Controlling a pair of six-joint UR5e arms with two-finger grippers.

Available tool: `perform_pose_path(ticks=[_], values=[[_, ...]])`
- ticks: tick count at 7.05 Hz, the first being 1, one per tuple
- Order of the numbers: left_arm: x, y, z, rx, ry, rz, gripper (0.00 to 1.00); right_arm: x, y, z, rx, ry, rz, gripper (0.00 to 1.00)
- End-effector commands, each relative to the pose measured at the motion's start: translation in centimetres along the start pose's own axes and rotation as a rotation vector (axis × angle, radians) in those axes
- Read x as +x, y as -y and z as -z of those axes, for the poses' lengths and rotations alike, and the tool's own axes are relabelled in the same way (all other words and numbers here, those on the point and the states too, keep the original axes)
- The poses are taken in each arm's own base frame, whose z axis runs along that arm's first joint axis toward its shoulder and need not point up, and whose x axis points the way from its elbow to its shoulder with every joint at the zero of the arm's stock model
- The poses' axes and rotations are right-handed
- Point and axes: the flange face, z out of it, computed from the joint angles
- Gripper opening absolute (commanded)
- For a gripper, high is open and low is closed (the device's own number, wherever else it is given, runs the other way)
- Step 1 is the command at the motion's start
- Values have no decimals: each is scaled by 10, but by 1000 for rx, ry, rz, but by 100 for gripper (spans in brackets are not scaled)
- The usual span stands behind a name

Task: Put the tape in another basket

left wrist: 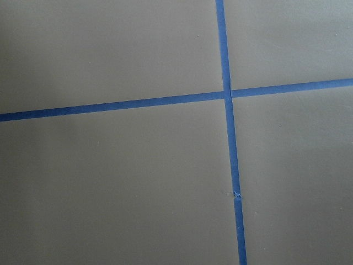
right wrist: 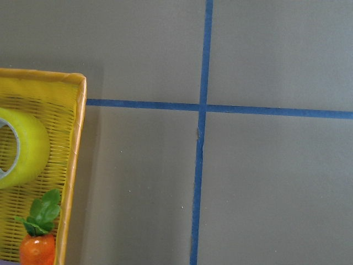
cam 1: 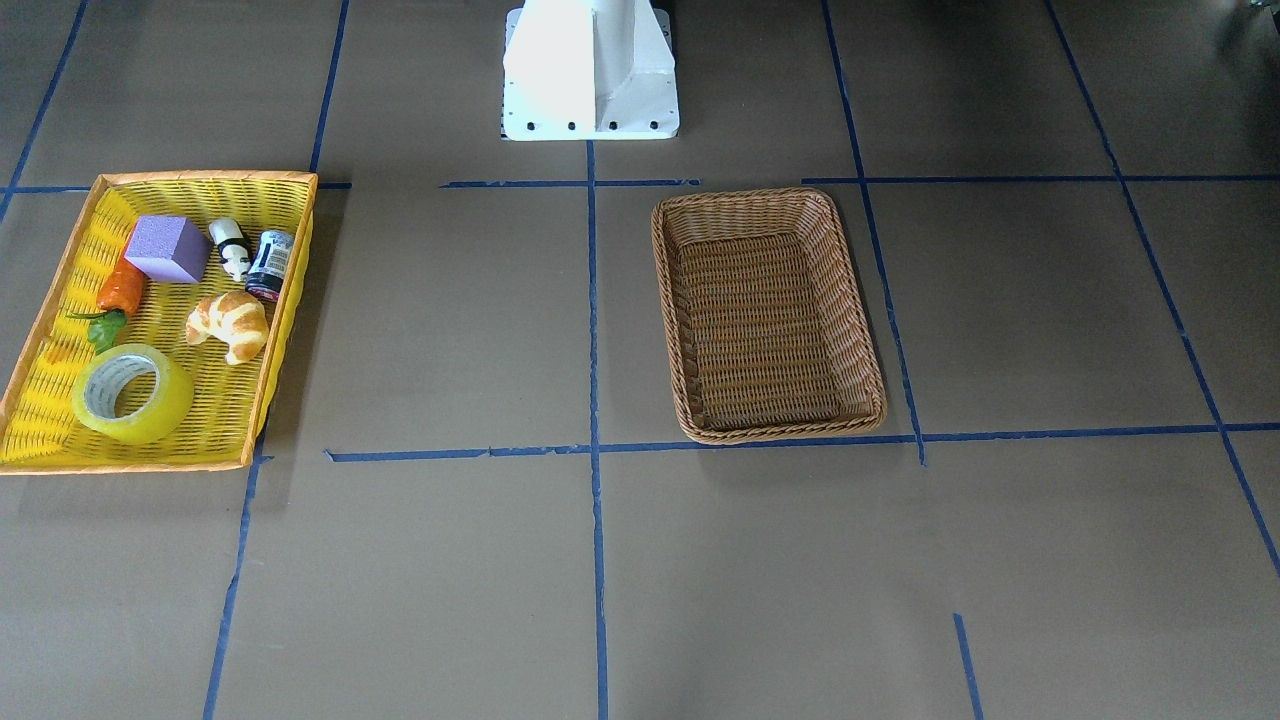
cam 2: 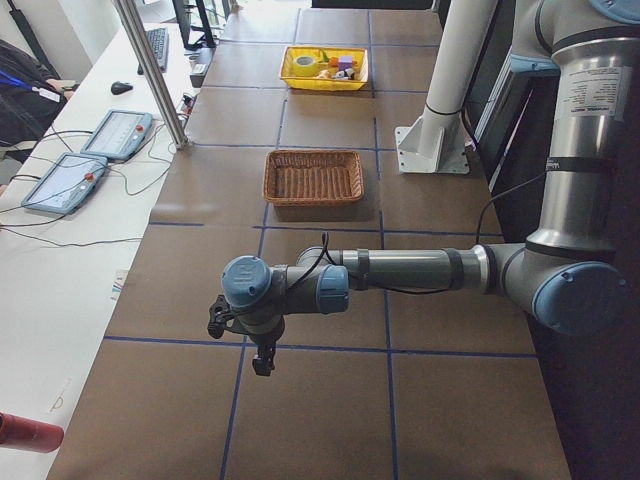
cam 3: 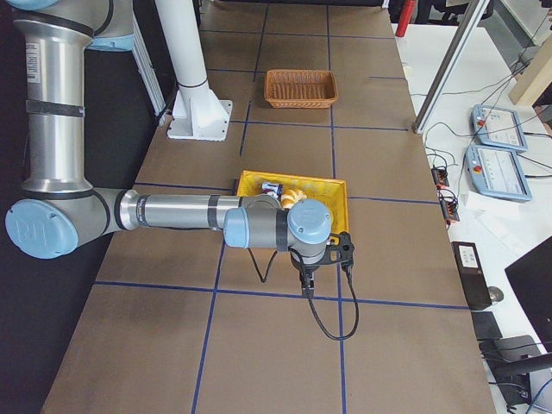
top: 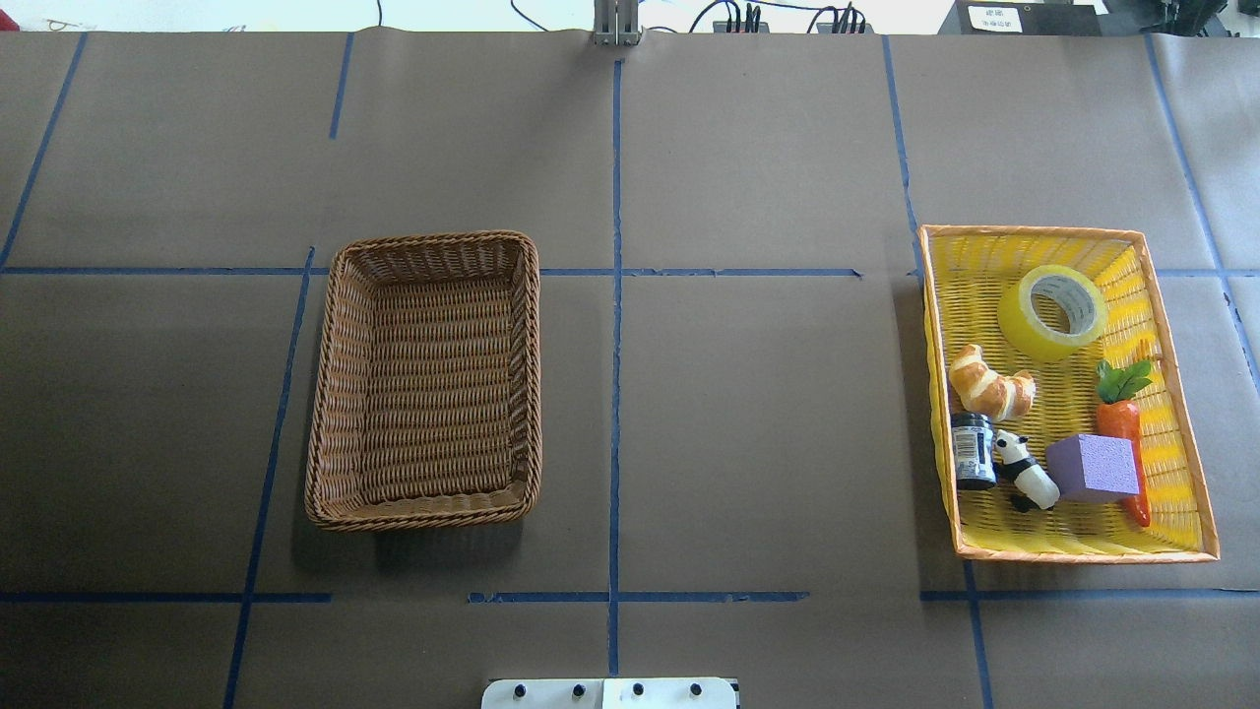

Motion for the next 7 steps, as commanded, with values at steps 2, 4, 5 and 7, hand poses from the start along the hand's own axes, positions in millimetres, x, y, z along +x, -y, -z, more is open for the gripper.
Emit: perform_pose_path(ticks=[2,4,5,7], values=[[1,0,1,2,0,-3,100,-46,33,10,24,8,-53,100],[2,1,2,4,-1,-4,100,-87,38,3,27,14,-39,100],[4,1,4,7,0,-5,100,-109,41,-10,43,31,-71,100],[7,3,7,14,1,-12,100,-167,43,-53,78,21,-114,100]])
